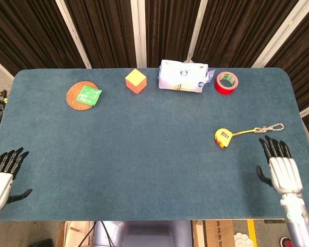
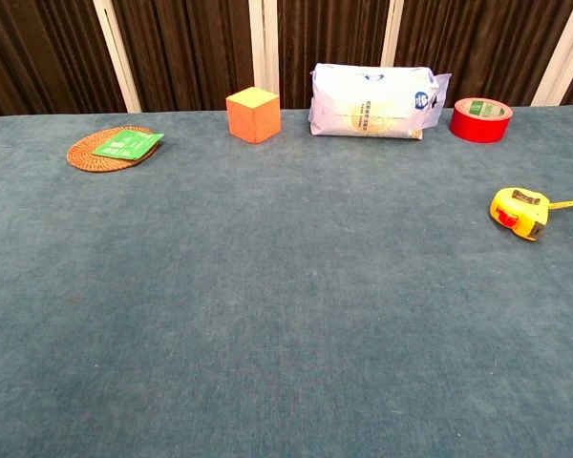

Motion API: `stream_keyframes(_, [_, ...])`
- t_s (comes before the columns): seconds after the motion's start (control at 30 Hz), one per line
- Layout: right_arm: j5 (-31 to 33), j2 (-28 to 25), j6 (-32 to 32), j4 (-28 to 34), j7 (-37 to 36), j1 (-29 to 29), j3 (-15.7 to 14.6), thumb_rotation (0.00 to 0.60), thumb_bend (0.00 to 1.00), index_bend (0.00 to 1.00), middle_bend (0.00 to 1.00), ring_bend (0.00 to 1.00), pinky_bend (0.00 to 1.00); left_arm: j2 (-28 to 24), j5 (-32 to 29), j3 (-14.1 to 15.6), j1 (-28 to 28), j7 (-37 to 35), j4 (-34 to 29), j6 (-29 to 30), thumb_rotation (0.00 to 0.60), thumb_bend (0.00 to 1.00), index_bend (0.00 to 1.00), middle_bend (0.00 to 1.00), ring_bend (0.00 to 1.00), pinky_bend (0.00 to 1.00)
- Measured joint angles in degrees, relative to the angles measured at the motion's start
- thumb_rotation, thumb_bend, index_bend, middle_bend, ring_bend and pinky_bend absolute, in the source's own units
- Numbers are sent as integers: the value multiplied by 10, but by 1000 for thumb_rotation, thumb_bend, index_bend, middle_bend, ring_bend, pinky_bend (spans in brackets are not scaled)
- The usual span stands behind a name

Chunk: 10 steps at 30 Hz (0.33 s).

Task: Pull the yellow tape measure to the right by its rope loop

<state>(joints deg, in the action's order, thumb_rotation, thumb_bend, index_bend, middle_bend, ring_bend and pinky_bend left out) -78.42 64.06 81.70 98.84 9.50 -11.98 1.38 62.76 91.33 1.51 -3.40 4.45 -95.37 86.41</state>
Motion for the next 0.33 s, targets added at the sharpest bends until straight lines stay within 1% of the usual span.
stream_keyframes(0.03, [-22,-4,16,2,-1,11,-11,600,470,0,0,0,0,0,1,0,0,1,1,0,600,0,0,0,0,0])
stream_keyframes(0.17, [-84,-8,68,-6,-3,43,-39,600,470,0,0,0,0,2,4,-1,1,3,4,6,600,0,0,0,0,0])
stream_keyframes(0.23, [-104,-5,87,-21,-9,55,-45,600,470,0,0,0,0,4,7,0,2,5,6,9,600,0,0,0,0,0])
stream_keyframes(0.33, [-117,5,97,-43,-21,61,-47,600,470,0,0,0,0,5,8,-1,3,7,8,11,600,0,0,0,0,0])
